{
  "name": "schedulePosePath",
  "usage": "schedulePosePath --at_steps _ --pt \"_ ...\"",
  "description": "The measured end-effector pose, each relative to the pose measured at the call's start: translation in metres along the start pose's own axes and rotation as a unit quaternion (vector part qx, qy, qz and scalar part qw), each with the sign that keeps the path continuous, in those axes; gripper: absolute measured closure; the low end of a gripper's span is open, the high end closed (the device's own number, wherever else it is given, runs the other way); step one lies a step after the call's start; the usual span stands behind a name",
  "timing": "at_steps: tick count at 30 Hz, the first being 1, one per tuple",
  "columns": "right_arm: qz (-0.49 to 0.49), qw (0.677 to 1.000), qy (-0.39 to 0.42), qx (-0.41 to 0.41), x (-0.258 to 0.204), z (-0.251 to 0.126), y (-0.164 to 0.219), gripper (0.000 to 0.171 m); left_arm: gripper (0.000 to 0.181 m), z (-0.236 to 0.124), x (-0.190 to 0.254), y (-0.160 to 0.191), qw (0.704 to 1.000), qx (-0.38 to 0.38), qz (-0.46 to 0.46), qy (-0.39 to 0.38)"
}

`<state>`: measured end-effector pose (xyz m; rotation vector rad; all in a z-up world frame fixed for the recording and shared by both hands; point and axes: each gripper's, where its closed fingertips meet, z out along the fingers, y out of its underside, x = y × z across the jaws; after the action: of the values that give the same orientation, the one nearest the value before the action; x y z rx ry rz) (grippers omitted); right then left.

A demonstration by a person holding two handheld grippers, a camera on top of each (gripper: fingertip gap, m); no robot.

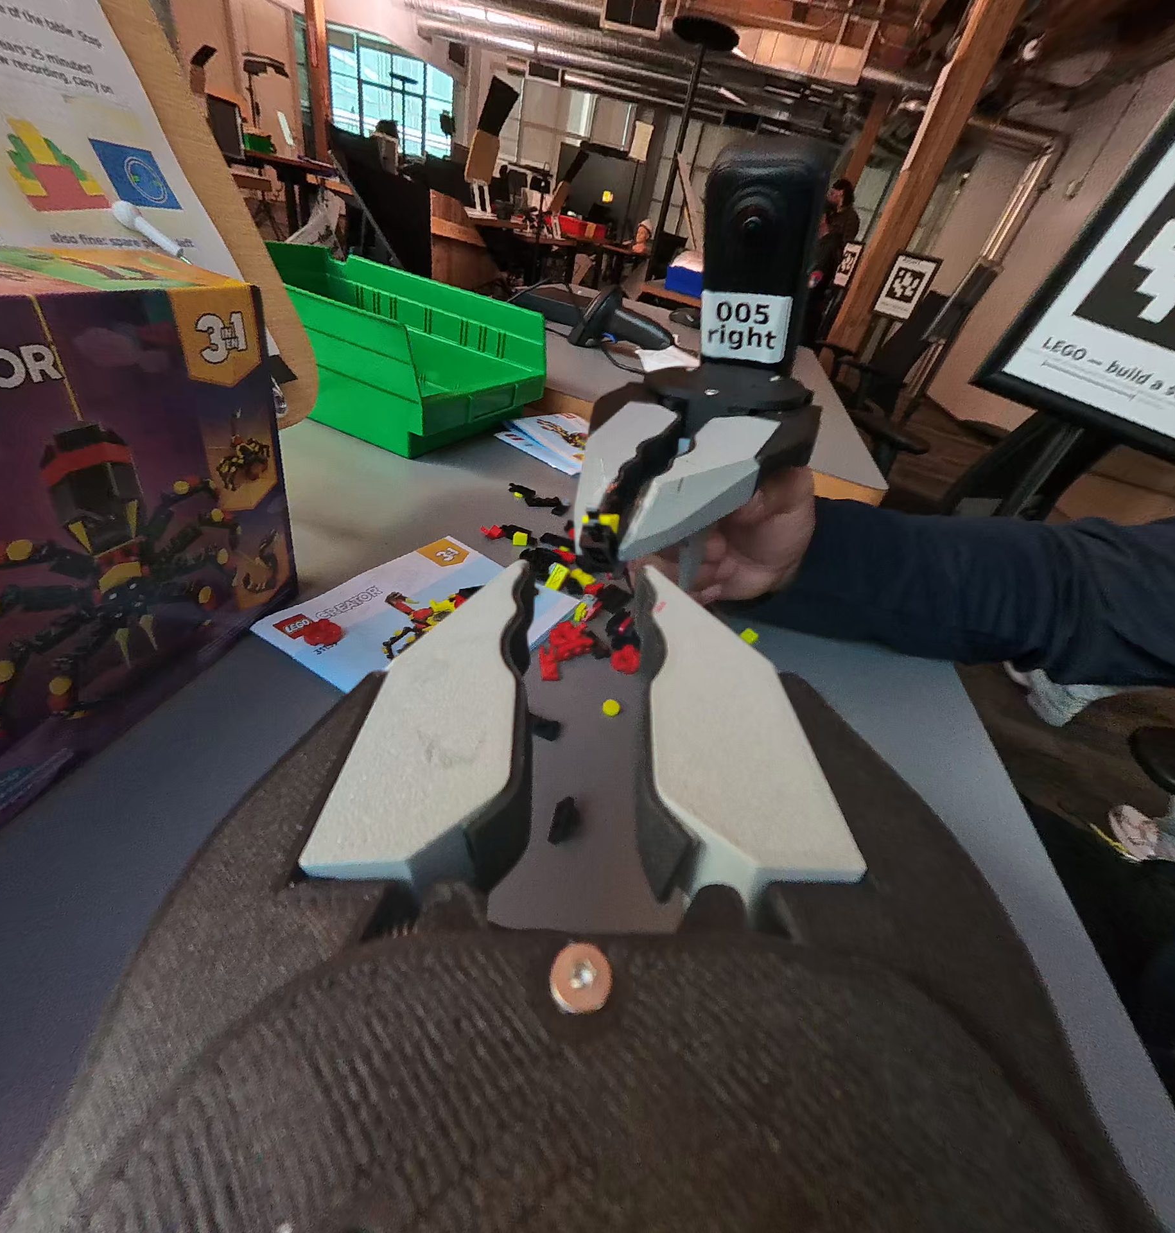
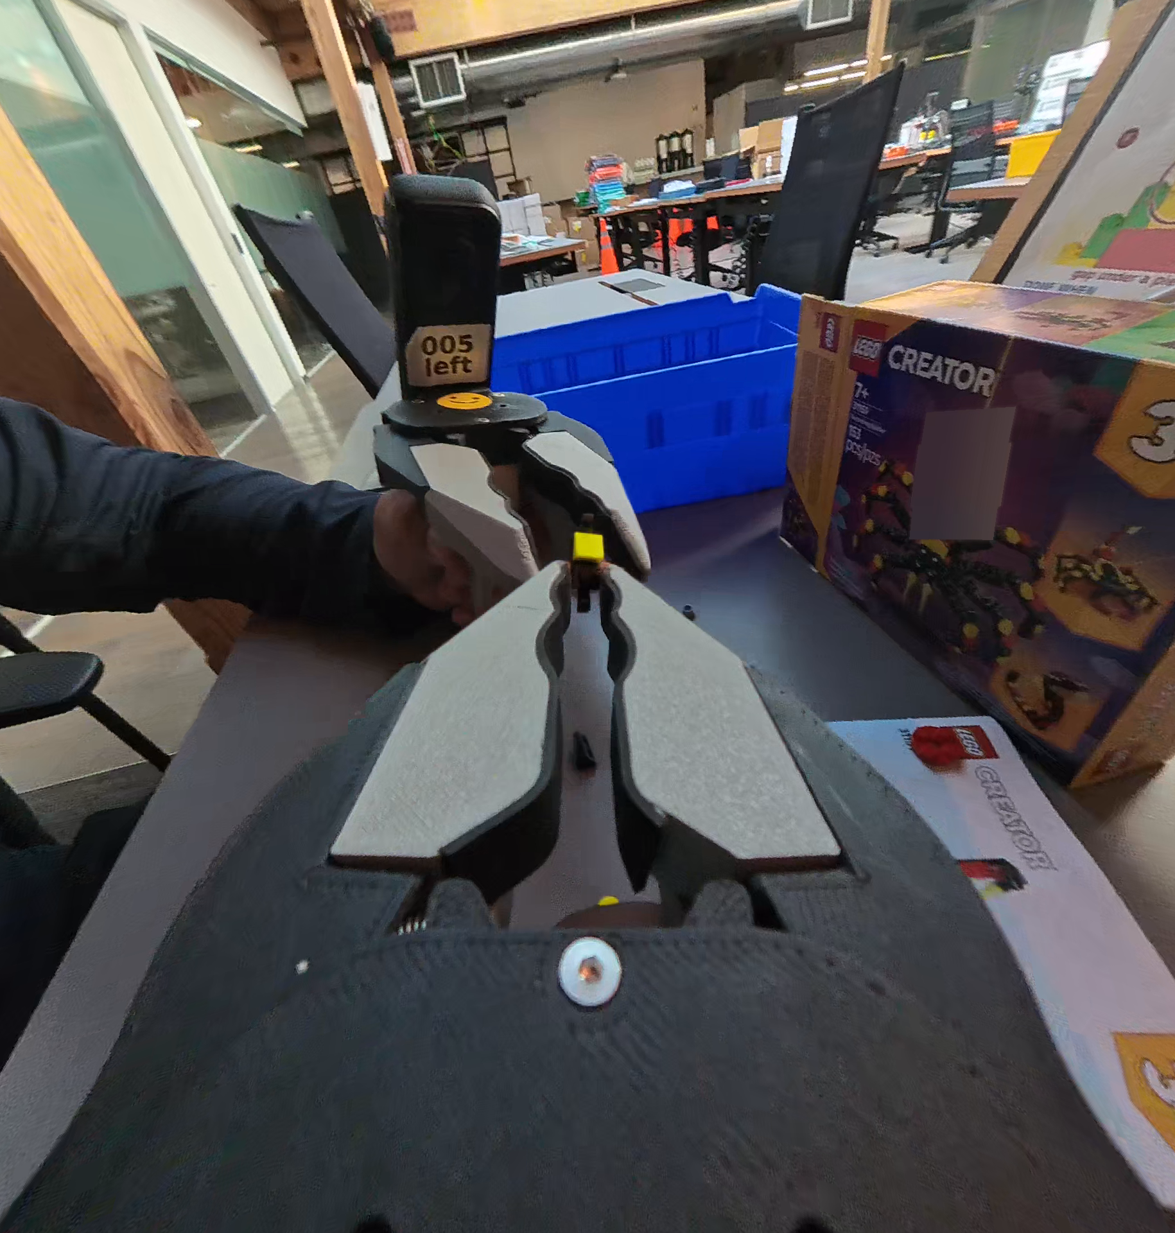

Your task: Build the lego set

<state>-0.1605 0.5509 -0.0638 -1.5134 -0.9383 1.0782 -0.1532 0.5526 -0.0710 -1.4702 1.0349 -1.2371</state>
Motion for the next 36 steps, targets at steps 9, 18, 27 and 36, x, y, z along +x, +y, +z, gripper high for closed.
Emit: schedulePosePath --at_steps 9,18,27,36 --pt "-0.031 0.999 -0.029 -0.025 -0.011 0.002 0.009 0.166 0.165 -0.004 0.011 -0.007 0.999 0.015 0.003 0.035" --pt "-0.036 0.999 -0.031 -0.026 -0.012 0.000 0.009 0.166 0.177 -0.005 0.015 -0.009 0.998 0.021 -0.009 0.057" --pt "-0.019 0.999 -0.045 0.003 -0.013 -0.003 0.001 0.165 0.177 -0.006 0.016 -0.009 0.994 0.021 -0.059 0.091" --pt "-0.024 0.999 -0.030 -0.014 -0.013 0.001 0.005 0.157 0.178 -0.002 0.020 -0.010 0.990 0.030 -0.093 0.104"
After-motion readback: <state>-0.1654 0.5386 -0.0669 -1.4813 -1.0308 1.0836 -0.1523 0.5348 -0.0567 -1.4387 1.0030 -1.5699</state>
